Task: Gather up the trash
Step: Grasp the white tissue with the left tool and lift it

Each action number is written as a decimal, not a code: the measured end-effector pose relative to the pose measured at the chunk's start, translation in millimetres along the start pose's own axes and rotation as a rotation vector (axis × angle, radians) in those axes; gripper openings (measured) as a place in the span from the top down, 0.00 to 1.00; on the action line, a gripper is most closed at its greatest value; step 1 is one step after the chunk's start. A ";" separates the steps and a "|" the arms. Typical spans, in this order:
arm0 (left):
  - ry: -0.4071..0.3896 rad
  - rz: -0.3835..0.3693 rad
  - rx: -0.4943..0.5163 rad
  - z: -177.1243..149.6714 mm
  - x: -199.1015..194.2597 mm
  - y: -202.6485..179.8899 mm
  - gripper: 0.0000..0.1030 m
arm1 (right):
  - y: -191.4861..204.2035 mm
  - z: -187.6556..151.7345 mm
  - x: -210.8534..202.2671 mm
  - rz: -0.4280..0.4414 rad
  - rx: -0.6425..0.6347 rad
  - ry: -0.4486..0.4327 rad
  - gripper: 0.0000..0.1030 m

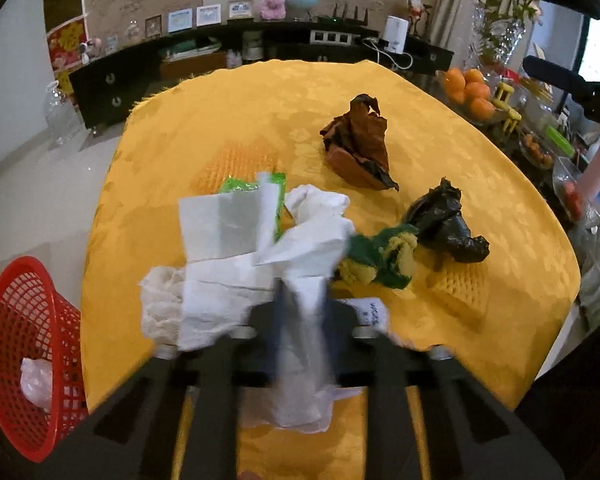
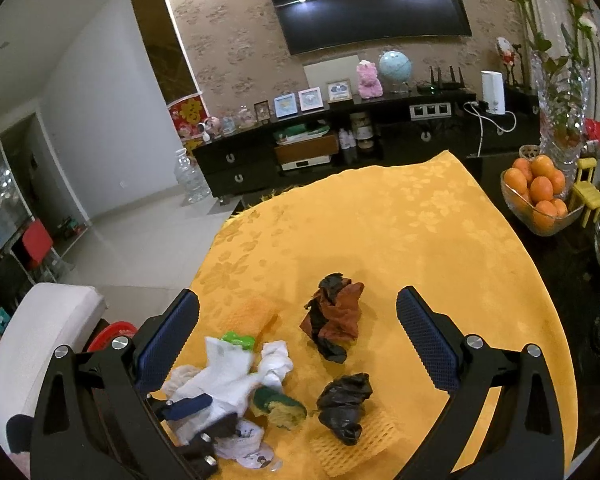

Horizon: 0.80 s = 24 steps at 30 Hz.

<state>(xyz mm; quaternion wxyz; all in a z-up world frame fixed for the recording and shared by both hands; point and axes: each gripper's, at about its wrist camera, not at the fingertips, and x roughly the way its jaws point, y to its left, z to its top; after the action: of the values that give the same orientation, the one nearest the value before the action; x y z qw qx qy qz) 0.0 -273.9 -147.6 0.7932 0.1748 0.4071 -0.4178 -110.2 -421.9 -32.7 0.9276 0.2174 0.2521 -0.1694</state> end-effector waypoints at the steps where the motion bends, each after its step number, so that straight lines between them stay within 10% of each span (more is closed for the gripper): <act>1: -0.001 0.005 -0.006 0.0 -0.8 0.9 0.95 | -1.1 0.1 0.6 -0.001 0.006 0.002 0.07; 24: -0.291 0.098 -0.201 22.0 -118.9 75.0 0.96 | -13.2 -6.1 89.3 -0.123 -0.012 0.160 0.07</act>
<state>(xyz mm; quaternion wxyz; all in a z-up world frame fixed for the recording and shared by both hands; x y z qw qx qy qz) 33.3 -181.4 -44.8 0.8767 0.0520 0.3186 -0.3567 -45.4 -448.4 -90.0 0.8936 0.2087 0.3393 -0.2068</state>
